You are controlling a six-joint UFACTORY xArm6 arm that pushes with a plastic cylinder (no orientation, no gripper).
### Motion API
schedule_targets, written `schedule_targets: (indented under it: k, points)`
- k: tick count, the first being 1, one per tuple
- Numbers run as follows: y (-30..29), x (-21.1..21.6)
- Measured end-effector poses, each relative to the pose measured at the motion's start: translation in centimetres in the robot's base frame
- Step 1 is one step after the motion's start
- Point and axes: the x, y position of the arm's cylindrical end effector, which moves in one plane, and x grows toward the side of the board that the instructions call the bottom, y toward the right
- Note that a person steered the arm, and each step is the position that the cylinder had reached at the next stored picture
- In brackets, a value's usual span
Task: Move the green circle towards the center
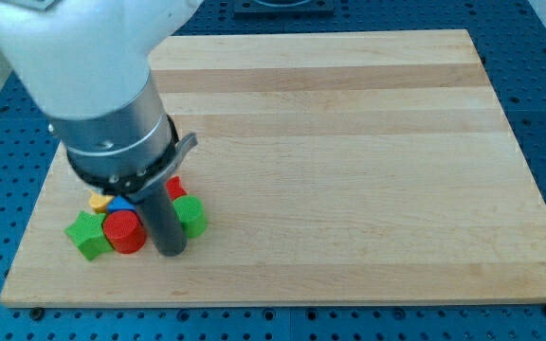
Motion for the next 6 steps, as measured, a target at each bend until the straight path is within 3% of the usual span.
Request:
schedule_targets:
  k: [2, 4, 5, 6]
  points:
    - [1.6, -4.2]
    - [7.6, -5.2]
    - [8.3, -3.9]
    - [8.3, 0.7]
